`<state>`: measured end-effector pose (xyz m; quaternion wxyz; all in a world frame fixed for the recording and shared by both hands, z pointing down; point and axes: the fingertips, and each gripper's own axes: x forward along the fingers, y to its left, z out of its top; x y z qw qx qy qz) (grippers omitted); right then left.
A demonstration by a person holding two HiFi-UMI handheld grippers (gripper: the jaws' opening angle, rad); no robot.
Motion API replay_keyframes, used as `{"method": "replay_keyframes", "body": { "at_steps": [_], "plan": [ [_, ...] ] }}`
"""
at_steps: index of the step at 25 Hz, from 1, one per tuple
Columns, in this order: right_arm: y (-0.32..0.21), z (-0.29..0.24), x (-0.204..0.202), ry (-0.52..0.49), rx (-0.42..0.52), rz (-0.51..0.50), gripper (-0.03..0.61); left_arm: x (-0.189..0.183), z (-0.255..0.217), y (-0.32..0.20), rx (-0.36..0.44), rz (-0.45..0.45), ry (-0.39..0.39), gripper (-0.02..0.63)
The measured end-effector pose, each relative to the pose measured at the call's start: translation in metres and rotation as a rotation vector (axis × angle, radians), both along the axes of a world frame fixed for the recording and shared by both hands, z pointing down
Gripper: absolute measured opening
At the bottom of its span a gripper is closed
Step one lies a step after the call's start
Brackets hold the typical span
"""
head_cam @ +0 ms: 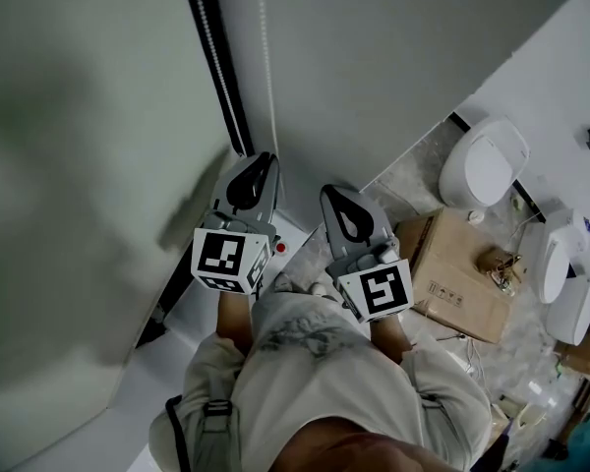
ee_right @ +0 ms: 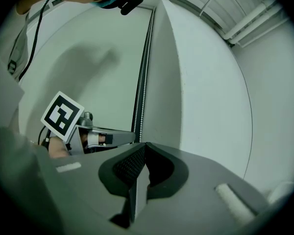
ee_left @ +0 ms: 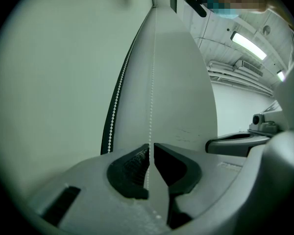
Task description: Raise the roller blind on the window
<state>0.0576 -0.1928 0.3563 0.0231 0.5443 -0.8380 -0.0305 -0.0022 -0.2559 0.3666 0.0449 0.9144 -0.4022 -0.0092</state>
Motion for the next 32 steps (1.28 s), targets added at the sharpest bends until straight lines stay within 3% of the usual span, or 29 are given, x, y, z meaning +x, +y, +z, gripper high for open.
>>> {"method": "replay_keyframes", "body": {
  "at_steps": [14,18,21,28,32],
  "plan": [
    [0.012,-0.004,0.003,0.012,0.014,0.037,0.011,0.014,0.006,-0.009,0.0,0.037,-0.014,0.058],
    [0.016,0.0,0.006,0.014,0.008,0.044,0.011,0.015,0.009,-0.011,-0.003,0.024,-0.007,0.011],
    [0.018,0.003,0.006,0.018,0.005,0.041,0.011,0.015,0.013,-0.007,-0.008,0.041,0.011,0.009],
    [0.018,0.002,-0.002,0.014,-0.017,-0.012,0.011,0.012,0.012,0.015,-0.04,0.091,0.07,0.008],
    [0.019,-0.002,-0.011,0.021,-0.028,-0.078,0.011,0.011,0.013,0.027,-0.047,0.09,0.052,0.008]
  ]
}}
